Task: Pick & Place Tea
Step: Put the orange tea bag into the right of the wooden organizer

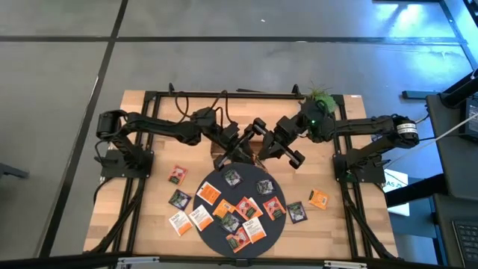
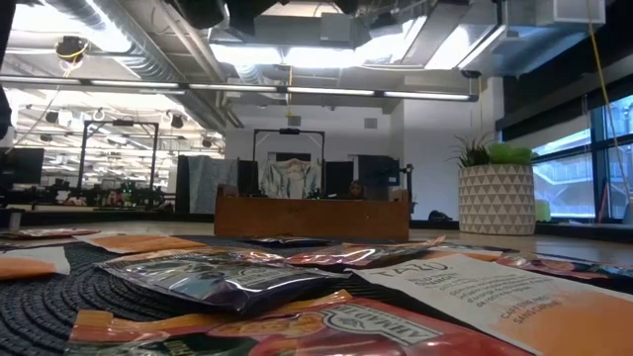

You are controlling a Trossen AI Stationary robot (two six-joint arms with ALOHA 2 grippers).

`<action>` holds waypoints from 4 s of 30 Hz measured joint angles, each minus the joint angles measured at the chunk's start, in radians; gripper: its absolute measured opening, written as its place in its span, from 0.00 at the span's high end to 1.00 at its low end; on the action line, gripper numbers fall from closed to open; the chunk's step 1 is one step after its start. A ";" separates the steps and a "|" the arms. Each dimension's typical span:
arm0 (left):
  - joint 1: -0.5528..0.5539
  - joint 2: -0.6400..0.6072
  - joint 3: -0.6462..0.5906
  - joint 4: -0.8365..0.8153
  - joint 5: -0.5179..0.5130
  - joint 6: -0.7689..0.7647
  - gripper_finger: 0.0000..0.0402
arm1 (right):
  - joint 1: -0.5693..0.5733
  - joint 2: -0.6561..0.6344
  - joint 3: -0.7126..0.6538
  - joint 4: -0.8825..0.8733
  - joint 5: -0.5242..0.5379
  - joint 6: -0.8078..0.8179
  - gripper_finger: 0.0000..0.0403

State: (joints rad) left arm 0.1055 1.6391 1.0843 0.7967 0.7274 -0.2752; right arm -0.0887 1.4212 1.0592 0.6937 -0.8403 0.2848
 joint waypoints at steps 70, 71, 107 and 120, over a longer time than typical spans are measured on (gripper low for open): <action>-0.014 -0.003 0.001 -0.059 0.094 -0.191 0.75 | -0.023 -0.017 -0.001 -0.137 0.008 0.190 0.99; -0.014 -0.003 0.001 -0.059 0.089 -0.191 0.75 | -0.023 -0.017 -0.001 -0.136 0.008 0.192 0.99; -0.157 -0.182 0.001 -0.538 -0.872 0.292 0.75 | 0.086 -0.182 -0.001 -0.544 1.056 -0.233 0.99; -0.159 -0.177 0.001 -0.515 -1.047 0.237 0.75 | 0.185 -0.179 -0.001 -0.543 1.319 -0.318 0.99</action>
State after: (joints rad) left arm -0.0536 1.4616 1.0855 0.2821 -0.3198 -0.0387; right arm 0.0968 1.2423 1.0584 0.1505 0.4784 -0.0332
